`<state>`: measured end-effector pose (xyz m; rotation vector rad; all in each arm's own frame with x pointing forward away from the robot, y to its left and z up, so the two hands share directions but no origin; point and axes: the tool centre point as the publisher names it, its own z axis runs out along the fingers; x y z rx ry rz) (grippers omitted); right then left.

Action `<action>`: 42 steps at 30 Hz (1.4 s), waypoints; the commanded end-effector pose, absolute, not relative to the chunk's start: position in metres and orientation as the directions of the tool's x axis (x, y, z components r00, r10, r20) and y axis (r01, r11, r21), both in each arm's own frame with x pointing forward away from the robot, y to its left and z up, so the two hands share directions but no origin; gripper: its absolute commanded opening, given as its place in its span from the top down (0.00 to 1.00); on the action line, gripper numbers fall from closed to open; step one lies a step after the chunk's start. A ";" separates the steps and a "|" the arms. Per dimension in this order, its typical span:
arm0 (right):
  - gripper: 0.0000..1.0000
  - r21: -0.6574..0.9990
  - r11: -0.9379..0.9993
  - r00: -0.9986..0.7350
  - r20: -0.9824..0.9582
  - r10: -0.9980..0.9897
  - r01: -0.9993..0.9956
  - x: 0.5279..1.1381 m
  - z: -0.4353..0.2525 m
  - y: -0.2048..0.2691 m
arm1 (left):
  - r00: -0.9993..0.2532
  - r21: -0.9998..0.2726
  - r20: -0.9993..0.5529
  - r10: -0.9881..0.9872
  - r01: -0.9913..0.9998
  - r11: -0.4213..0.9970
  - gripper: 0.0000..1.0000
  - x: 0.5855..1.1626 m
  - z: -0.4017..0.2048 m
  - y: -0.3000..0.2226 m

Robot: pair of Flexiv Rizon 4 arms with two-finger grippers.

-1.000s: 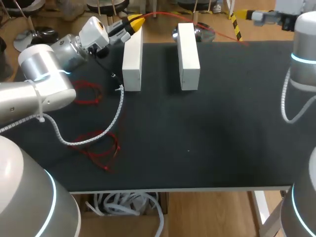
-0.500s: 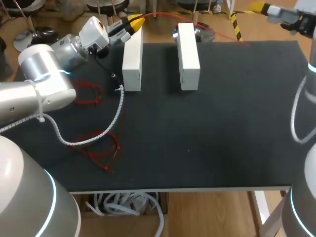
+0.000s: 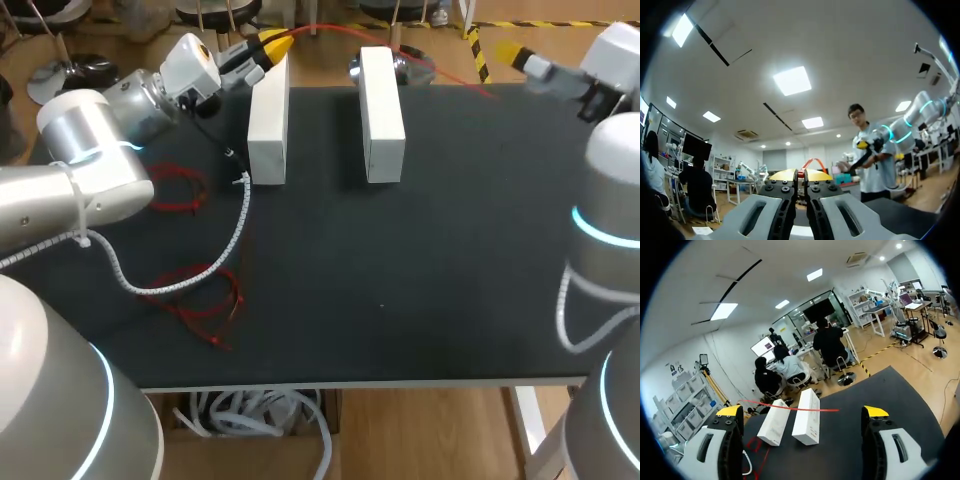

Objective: Grab the tape and strap the tape.

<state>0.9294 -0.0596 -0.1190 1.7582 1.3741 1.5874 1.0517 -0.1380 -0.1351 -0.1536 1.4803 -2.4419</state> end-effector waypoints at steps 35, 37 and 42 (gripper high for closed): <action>0.00 0.830 -0.556 0.099 0.551 0.829 0.038 0.929 -0.159 -0.011 | -0.954 -0.880 -0.055 -0.293 0.185 -0.438 1.00 1.052 -0.136 -0.139; 0.00 0.814 -0.573 0.137 0.559 0.817 0.093 0.931 -0.162 -0.007 | -0.954 -0.880 -0.055 -0.293 0.185 -0.438 1.00 1.052 -0.136 -0.139; 0.00 0.654 -0.729 0.229 0.692 0.685 0.202 0.946 -0.166 0.010 | -0.954 -0.880 -0.055 -0.293 0.185 -0.438 1.00 1.052 -0.136 -0.139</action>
